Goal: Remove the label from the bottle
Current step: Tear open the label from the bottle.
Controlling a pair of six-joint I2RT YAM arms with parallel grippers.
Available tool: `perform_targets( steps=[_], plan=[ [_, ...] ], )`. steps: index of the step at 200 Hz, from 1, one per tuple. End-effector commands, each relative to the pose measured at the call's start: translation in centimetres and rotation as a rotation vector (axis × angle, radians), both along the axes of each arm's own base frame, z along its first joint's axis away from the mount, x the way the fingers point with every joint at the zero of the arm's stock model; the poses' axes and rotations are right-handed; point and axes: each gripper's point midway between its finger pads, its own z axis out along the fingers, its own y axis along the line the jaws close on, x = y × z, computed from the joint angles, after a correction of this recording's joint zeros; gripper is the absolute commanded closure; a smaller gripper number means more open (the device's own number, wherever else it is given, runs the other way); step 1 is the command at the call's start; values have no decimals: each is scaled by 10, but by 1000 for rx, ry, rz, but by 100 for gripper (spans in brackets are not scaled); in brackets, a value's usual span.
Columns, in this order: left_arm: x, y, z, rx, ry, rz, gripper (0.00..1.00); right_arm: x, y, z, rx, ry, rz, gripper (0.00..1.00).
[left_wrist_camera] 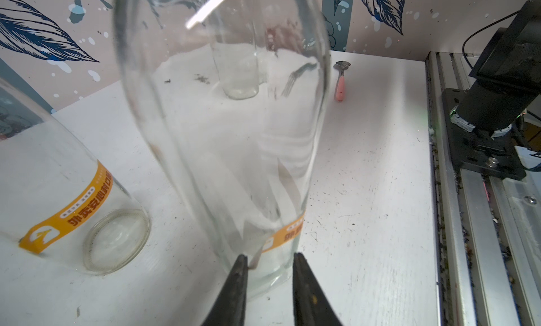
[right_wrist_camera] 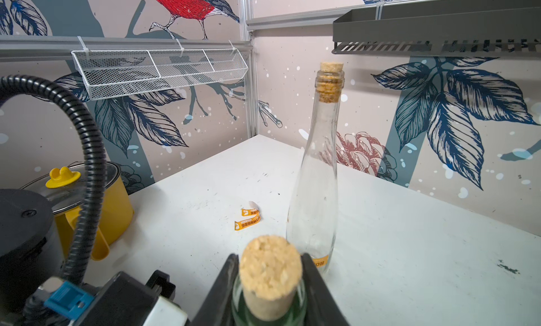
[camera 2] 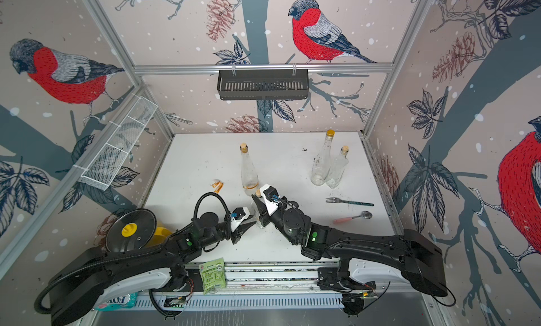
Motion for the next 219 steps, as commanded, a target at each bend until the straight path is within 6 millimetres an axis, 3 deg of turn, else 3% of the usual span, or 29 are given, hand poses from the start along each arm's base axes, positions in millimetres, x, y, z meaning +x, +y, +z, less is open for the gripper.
perform_targets(
  steps=[1,126,172,219],
  plan=[
    [2,-3,13,-36,-51,-8,75,-1,1,23,78,-37,5,99],
    [4,-2,13,-32,-50,7,89,0,4,23,63,-47,5,99],
    [4,-3,13,-31,-46,3,100,2,1,23,64,-54,-14,99],
    [1,-4,11,-26,-42,-14,100,2,0,21,56,-61,-34,99]
  ],
)
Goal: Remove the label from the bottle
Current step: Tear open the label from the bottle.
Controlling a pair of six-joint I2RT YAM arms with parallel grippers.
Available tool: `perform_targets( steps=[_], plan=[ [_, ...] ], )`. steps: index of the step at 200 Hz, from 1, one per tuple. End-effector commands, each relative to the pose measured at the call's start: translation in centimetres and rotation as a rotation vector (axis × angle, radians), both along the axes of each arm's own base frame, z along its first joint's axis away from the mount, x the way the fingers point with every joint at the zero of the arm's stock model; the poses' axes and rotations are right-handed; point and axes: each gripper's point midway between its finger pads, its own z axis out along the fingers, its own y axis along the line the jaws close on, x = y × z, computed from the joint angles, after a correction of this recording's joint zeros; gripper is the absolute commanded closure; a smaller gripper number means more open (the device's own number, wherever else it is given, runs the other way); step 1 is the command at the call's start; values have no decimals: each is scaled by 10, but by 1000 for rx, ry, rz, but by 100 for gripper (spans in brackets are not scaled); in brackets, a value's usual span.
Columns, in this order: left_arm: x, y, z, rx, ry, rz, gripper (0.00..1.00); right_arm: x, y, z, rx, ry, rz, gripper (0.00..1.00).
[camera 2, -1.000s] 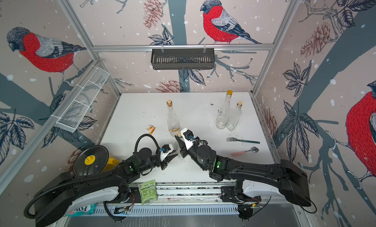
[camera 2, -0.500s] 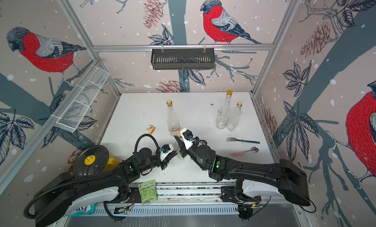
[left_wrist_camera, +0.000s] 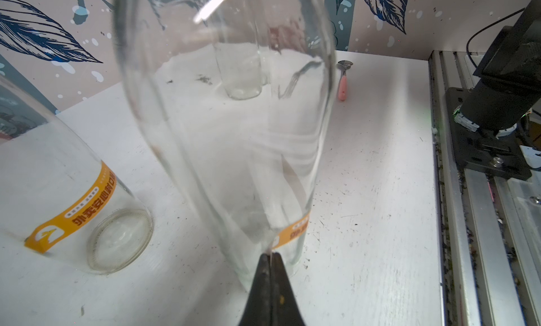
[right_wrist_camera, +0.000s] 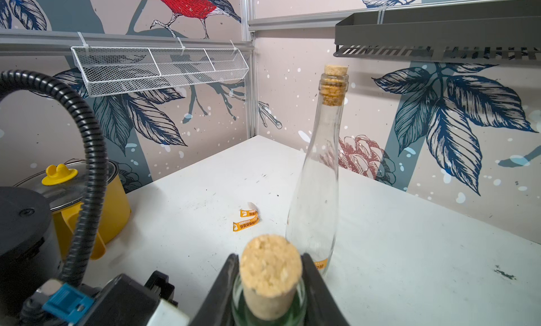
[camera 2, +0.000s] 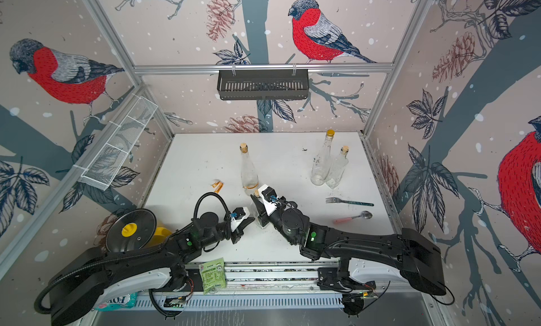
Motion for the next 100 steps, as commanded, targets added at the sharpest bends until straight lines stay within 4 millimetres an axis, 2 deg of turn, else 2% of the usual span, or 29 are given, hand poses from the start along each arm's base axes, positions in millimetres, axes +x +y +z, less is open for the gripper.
perform_targets(
  steps=[1,100],
  plan=[
    [0,-4,11,-29,-34,-21,100,2,-4,22,76,-41,-30,99],
    [-8,-8,8,-22,-26,-71,100,3,-12,21,86,-57,-108,99]
  ],
)
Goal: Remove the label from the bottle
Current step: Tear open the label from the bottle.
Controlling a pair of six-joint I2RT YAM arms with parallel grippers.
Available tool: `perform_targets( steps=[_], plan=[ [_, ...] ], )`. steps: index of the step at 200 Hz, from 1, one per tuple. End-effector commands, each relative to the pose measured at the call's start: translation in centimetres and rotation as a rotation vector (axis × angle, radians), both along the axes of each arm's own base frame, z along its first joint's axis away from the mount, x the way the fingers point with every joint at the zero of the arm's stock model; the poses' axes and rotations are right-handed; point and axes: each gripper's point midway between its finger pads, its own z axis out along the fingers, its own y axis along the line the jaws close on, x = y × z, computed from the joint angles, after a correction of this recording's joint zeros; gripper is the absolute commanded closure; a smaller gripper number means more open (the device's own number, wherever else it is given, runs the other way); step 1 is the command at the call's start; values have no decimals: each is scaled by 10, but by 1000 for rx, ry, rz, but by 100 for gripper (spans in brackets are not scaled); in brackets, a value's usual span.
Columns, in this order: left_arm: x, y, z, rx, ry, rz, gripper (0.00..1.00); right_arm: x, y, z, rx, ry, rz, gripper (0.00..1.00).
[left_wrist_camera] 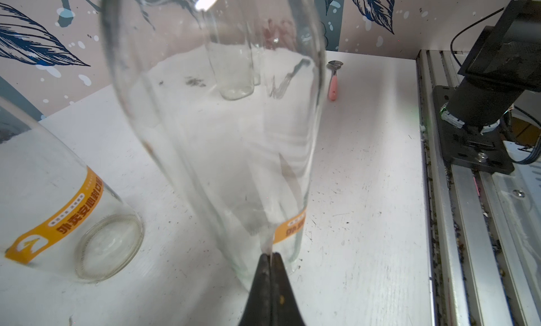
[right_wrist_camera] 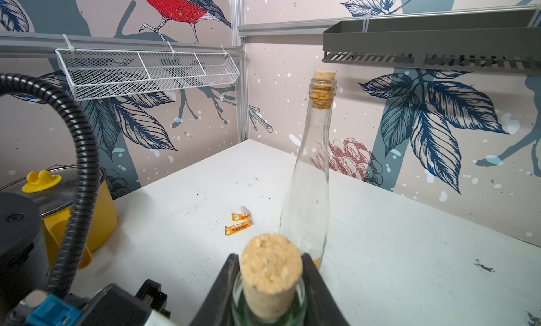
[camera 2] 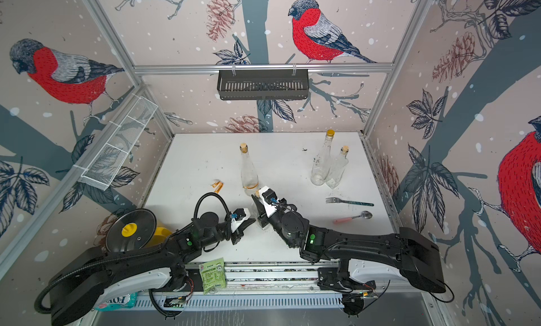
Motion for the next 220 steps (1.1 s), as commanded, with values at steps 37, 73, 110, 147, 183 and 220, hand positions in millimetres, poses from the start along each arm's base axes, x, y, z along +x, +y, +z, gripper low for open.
perform_targets(
  steps=[37,73,110,147,183,220],
  plan=[
    [-3,-4,9,-23,-29,-38,100,2,-8,19,76,-44,-78,99],
    [-7,-6,7,-20,-21,-61,100,2,-11,19,85,-47,-108,100],
    [-10,-9,6,-16,-13,-84,100,5,-16,16,103,-42,-156,100],
    [-12,-11,4,-9,-2,-103,100,3,-17,16,115,-49,-167,100],
    [-12,-12,4,-8,3,-106,100,1,-18,16,114,-62,-173,100],
    [-11,-11,4,-8,1,-98,100,1,-15,14,104,-61,-172,100]
  ],
)
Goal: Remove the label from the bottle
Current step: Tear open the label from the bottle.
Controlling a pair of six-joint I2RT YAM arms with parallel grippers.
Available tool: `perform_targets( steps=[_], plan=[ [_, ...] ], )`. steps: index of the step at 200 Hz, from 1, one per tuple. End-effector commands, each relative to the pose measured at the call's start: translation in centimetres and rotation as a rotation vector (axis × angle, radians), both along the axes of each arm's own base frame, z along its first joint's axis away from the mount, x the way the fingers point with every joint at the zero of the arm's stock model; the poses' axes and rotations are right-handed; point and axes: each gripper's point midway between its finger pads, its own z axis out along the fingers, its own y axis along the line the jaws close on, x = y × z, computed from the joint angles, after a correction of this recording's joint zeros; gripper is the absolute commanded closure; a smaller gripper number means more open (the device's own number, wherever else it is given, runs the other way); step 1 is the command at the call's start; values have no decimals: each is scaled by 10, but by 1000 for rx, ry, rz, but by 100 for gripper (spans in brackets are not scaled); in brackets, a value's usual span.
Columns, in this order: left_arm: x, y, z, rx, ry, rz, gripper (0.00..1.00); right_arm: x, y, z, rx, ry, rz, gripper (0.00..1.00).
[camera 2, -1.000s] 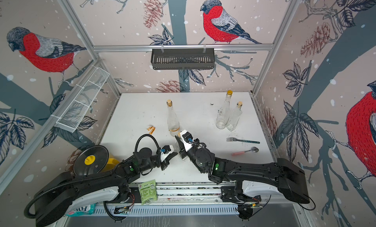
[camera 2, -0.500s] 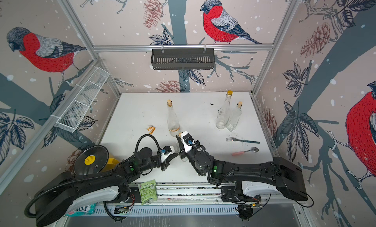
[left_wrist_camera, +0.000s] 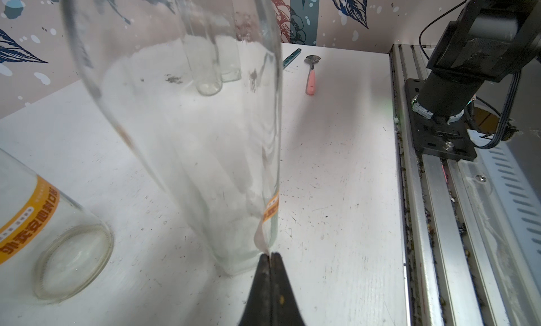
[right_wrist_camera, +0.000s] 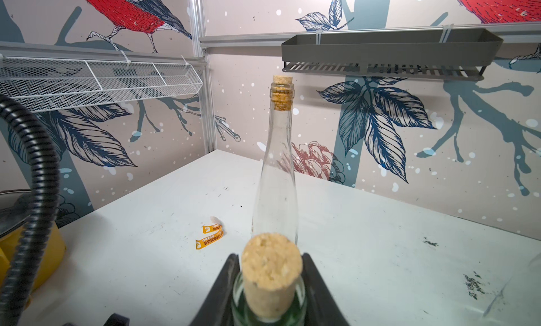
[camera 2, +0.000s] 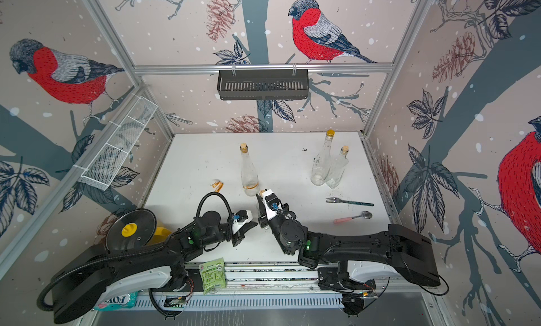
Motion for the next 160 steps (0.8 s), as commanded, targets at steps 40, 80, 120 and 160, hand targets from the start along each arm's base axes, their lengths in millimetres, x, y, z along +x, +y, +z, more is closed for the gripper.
perform_targets(
  steps=[40,80,120,160],
  plan=[
    [2,-3,8,-17,-29,-10,100,0,-1,14,66,-19,-11,97],
    [4,-3,7,-11,-27,0,100,1,-5,9,78,-7,-8,77],
    [3,-3,5,-8,-21,-1,100,-1,-5,5,77,-2,14,63],
    [5,-3,5,-6,-15,7,100,-3,-5,5,67,1,24,44]
  ],
)
